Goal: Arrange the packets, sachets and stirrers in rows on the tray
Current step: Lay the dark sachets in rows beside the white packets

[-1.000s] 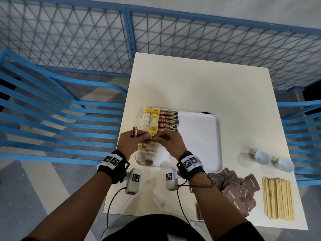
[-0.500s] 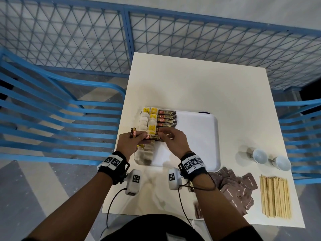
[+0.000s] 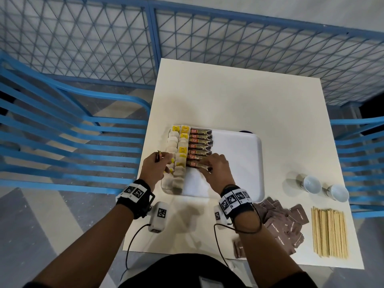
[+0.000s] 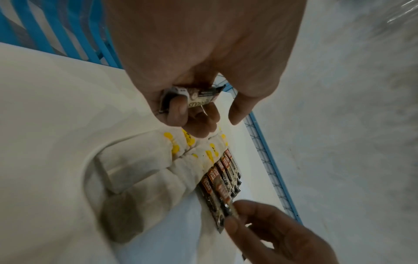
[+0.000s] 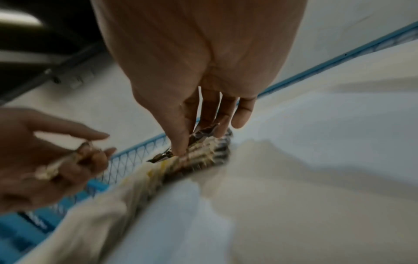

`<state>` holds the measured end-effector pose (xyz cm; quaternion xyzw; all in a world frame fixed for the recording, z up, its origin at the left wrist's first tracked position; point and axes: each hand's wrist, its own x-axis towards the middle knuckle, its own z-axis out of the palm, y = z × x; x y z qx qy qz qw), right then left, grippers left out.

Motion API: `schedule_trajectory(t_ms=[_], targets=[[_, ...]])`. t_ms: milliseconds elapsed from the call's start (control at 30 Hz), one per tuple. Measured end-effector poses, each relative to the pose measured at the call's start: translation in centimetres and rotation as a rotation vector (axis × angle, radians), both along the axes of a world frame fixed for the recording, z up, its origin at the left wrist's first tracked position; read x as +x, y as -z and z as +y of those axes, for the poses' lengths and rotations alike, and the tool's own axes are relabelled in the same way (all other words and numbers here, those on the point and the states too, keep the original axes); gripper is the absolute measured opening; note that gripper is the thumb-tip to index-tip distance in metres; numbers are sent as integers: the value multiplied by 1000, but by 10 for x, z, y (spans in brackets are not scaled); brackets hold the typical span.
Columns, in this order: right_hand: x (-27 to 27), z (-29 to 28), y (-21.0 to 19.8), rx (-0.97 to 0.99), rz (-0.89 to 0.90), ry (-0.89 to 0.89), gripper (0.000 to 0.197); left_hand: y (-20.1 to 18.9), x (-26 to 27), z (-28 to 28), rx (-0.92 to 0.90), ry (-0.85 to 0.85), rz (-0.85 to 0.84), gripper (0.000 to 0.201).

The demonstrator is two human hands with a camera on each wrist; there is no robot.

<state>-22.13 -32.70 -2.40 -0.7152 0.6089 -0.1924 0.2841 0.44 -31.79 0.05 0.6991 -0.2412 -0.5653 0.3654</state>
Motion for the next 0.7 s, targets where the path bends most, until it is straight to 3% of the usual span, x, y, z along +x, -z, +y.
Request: schedule_trajectory(t_ms=[200, 267, 433, 700], targets=[[4, 19, 16, -7, 201, -19, 20, 6, 2, 1, 61, -76, 113, 8], [8, 20, 18, -21, 231, 10, 19, 7, 3, 2, 74, -77, 149, 16], [16, 14, 20, 3, 201, 51, 15, 8, 5, 3, 63, -33, 119, 24], [19, 14, 17, -16, 220, 35, 27, 9, 6, 1, 60, -12, 68, 25]])
